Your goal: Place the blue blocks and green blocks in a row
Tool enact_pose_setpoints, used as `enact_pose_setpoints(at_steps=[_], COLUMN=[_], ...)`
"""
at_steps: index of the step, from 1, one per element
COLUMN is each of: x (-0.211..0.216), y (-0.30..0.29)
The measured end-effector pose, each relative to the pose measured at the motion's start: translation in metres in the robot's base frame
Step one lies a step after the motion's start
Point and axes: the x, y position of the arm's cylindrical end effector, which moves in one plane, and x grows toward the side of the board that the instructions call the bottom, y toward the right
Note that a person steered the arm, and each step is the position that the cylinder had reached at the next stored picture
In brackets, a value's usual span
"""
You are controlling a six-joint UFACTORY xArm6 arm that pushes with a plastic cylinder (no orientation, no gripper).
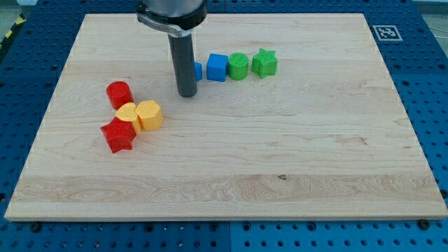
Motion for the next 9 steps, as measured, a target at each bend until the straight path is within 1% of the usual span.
enact_pose_setpoints(at_steps=[2,4,5,8,9], x=[-0.02,-0.019,-0.009,0.046,0.053], y=[-0.002,-0.009,-0.009,0.027,0.028])
